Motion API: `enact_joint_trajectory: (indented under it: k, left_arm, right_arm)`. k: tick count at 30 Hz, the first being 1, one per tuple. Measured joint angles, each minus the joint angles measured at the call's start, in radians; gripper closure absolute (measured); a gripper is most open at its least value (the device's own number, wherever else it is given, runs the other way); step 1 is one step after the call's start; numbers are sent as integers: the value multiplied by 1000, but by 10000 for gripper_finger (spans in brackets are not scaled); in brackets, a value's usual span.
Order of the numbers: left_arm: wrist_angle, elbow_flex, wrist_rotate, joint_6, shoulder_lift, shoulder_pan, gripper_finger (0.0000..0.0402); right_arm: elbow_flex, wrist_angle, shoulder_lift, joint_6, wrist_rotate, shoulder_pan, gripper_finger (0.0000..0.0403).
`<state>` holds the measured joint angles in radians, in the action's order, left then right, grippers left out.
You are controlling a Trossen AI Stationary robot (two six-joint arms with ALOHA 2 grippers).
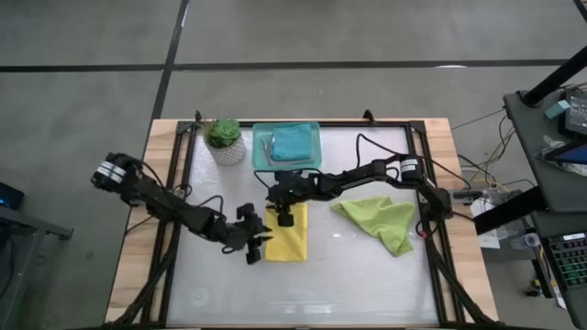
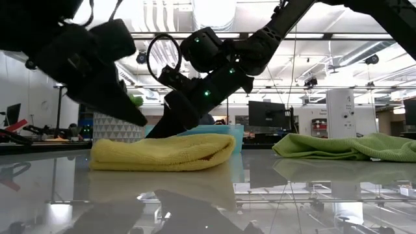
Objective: Fold microfiber towels
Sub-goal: Fold the yellow microfiber cloth
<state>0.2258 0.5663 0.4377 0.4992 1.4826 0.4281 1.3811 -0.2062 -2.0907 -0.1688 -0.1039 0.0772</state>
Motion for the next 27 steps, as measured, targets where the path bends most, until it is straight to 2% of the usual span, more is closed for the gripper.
enact_joint_trajectory:
  k: [2,6,14,23,27]
  left_arm:
    - [47,12,-1,4,57,5,311]
    - [34,14,-15,63,137,8,311]
    - [20,9,-13,138,163,10,311]
    - [10,9,-18,143,159,10,311]
    - [7,8,-41,150,153,11,311]
  right_arm:
    - [0,6,3,1,0,0,266]
    - [2,69,22,3,1,2,260]
    - [-4,264,109,34,0,-1,272]
    - [-36,195,52,71,-25,-27,274]
    - [-38,194,37,62,60,-25,274]
